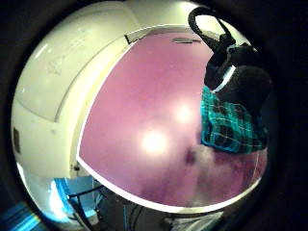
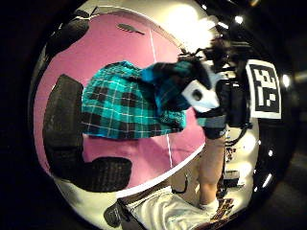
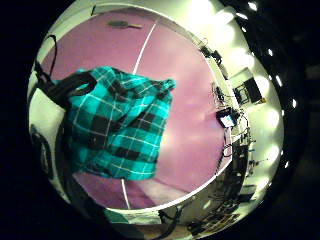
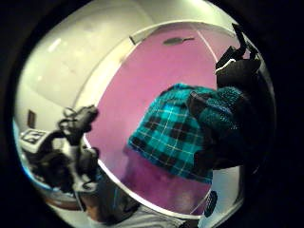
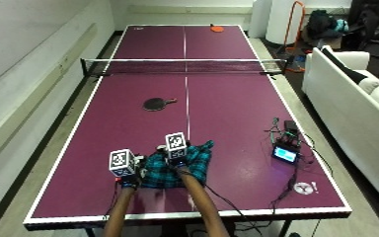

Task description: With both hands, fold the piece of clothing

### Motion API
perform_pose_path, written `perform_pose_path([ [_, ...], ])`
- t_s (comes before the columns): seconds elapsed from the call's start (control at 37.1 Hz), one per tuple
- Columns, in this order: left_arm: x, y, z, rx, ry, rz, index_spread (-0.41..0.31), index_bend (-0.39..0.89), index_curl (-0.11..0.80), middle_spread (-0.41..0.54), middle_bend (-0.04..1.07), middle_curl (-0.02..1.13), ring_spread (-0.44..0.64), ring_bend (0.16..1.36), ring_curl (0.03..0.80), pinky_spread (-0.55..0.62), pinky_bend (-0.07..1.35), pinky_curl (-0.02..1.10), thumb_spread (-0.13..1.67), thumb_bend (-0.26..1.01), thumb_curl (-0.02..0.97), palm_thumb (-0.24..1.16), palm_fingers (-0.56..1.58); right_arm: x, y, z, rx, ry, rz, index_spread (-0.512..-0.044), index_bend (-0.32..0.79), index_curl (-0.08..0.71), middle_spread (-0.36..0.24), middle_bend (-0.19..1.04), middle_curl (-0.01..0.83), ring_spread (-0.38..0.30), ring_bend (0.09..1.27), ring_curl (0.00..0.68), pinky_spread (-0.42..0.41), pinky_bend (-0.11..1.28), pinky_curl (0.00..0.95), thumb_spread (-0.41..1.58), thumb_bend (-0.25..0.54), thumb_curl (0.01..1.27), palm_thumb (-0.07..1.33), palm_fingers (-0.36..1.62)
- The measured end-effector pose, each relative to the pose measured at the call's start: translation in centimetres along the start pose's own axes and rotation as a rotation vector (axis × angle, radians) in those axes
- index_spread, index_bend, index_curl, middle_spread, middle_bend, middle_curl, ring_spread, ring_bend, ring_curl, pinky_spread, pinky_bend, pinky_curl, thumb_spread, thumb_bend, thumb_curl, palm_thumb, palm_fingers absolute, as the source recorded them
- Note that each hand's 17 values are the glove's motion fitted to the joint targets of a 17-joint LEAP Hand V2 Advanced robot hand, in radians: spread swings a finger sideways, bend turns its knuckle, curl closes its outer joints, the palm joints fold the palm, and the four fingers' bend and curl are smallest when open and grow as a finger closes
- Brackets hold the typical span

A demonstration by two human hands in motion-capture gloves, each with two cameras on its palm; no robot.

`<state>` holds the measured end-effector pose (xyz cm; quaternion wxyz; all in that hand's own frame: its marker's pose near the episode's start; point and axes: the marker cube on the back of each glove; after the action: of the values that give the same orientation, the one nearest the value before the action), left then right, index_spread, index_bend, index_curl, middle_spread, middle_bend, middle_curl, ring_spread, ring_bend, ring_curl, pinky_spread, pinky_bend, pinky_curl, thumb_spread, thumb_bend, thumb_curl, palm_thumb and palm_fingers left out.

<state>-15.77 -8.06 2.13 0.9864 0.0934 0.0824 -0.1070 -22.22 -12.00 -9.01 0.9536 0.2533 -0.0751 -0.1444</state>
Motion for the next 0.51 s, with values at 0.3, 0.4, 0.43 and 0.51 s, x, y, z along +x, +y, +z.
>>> perform_pose_path([
  [0.3, -2.0, 1.3, 2.5, -0.096, -0.028, -0.019, -0.120, 0.12, 0.285, -0.074, 0.18, 0.35, 0.01, 0.59, 0.351, 0.01, 0.52, 0.44, 1.52, 0.09, 0.220, 0.35, 0.59, -3.5, 3.6, 2.8, -0.250, 0.045, -0.055, -0.330, 0.10, 0.209, -0.204, 0.61, 0.539, -0.216, 0.96, 0.542, -0.308, 0.75, 0.470, 0.91, -0.016, 0.46, 1.01, 1.21],
  [0.4, -1.2, 1.6, 2.4, -0.122, 0.019, 0.025, -0.121, 0.12, 0.284, -0.075, 0.17, 0.35, 0.01, 0.59, 0.351, 0.01, 0.52, 0.44, 1.52, 0.09, 0.223, 0.35, 0.59, -1.4, 7.0, 1.5, -0.597, -0.048, -0.135, -0.331, -0.01, 0.177, -0.220, 0.60, 0.531, -0.222, 0.95, 0.534, -0.314, 0.75, 0.462, 0.92, -0.042, 0.45, 0.96, 1.08],
  [0.43, -1.0, 1.7, 2.2, -0.127, 0.027, 0.032, -0.121, 0.12, 0.284, -0.075, 0.17, 0.35, 0.01, 0.59, 0.350, 0.01, 0.52, 0.44, 1.52, 0.09, 0.224, 0.35, 0.59, -1.0, 7.2, 1.2, -0.618, -0.095, -0.168, -0.330, -0.02, 0.164, -0.229, 0.56, 0.516, -0.229, 0.94, 0.528, -0.313, 0.76, 0.464, 0.93, -0.046, 0.45, 0.94, 1.02],
  [0.51, -0.4, 1.8, 2.1, -0.124, 0.020, 0.038, -0.121, 0.12, 0.284, -0.075, 0.17, 0.35, 0.02, 0.59, 0.348, 0.01, 0.51, 0.44, 1.51, 0.09, 0.229, 0.36, 0.58, 0.9, 7.3, 0.4, -0.608, -0.176, -0.196, -0.330, -0.02, 0.144, -0.231, 0.41, 0.473, -0.248, 0.88, 0.518, -0.289, 0.83, 0.483, 0.99, -0.049, 0.44, 0.88, 0.78],
])
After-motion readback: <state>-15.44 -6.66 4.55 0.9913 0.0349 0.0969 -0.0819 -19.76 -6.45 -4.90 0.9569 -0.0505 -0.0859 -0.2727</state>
